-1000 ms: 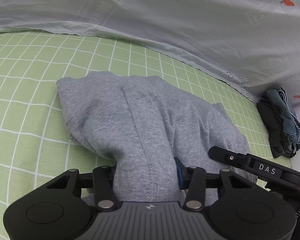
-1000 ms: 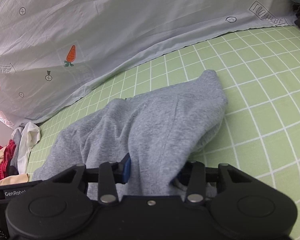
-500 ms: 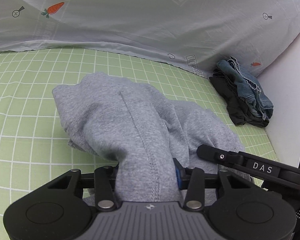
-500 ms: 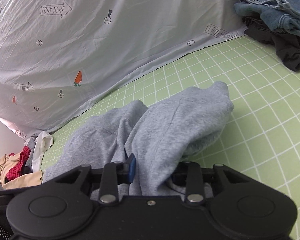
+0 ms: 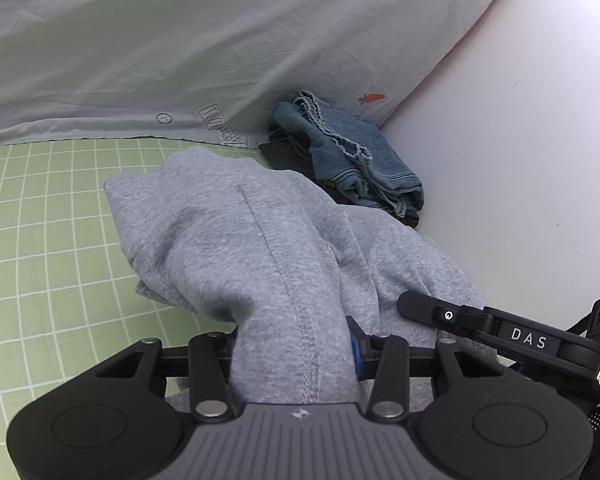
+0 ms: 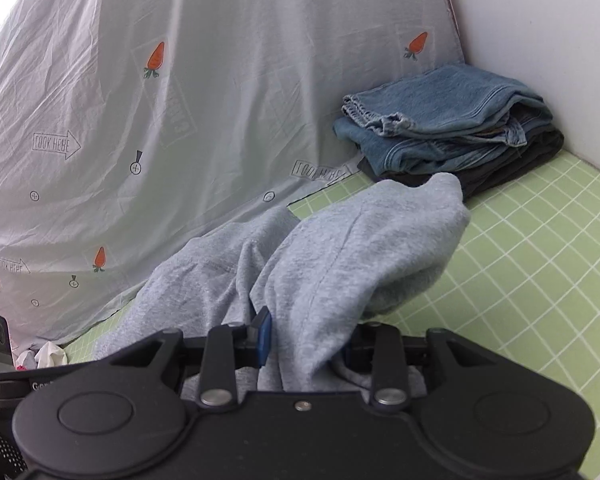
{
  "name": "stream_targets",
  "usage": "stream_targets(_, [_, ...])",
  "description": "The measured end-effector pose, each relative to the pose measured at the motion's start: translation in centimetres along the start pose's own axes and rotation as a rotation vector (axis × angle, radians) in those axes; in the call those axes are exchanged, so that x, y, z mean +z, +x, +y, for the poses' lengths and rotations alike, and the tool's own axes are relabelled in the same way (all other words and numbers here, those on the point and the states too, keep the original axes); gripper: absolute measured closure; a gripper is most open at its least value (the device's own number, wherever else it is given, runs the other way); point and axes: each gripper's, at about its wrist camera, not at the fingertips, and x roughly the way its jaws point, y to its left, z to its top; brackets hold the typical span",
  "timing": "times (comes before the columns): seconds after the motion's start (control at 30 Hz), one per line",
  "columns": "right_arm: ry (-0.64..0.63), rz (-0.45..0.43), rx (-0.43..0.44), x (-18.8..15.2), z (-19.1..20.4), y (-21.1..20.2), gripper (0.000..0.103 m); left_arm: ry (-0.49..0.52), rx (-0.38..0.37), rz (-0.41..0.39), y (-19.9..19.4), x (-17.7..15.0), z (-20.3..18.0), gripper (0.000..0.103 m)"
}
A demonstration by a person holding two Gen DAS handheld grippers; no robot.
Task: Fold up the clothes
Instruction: 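Carry the folded hoodie with both grippers onto the folded jeans stack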
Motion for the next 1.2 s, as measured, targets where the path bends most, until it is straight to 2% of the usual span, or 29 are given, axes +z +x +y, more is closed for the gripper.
stream_targets(0.13, [-0.055,-0.038,0.028,4.2,-3.6,-1.6,0.070,-0.025,-0.024,-0.053,3.2,0.9,-3.6,0.058])
stream_targets(0.43, [-0.186,-0.031,0.186,16.0,-13.9,0.1,0.071,-0.104,0.057,-0.224,10.8,4.9,-14.0,0.058])
stream_targets(0.53, [-0.186,-0.047,0.227,19.4,-16.4,0.8,0.071,-0.110,0.072,-0.263,12.5,7.3,-16.6,0.058])
stream_targets(0.67, [-0.174,-0.098,0.269,23.6,-19.1,1.7,0.071,-0.070,0.083,-0.310,14.9,11.5,-19.3,0.058])
stream_targets(0.8, [-0.183,-0.134,0.282,27.3,-21.0,4.8,0.071,-0.042,0.108,-0.331,19.0,15.5,-20.0,0.058])
stream_targets(0.93, [-0.224,-0.130,0.256,30.5,-22.8,9.8,0.071,-0.047,0.135,-0.319,23.8,18.9,-18.7,0.057])
stream_targets(0.97, [-0.238,-0.129,0.243,30.8,-23.0,10.9,0.070,-0.047,0.161,-0.306,25.0,19.3,-18.0,0.057])
stream_targets(1.03, [-0.292,-0.110,0.158,31.5,-23.9,14.7,0.068,-0.046,0.224,-0.275,27.5,20.0,-16.4,0.055])
stream_targets(1.1, [-0.346,-0.053,0.019,31.2,-24.5,18.1,0.063,-0.106,0.318,-0.221,29.3,20.1,-14.1,0.053])
stream_targets(1.13, [-0.376,-0.022,-0.046,31.0,-24.6,19.6,0.061,-0.140,0.311,-0.217,29.4,19.8,-12.9,0.051])
stream_targets(1.2, [-0.432,-0.039,-0.062,30.1,-24.5,20.2,0.050,-0.173,0.290,-0.225,28.8,19.2,-11.4,0.049])
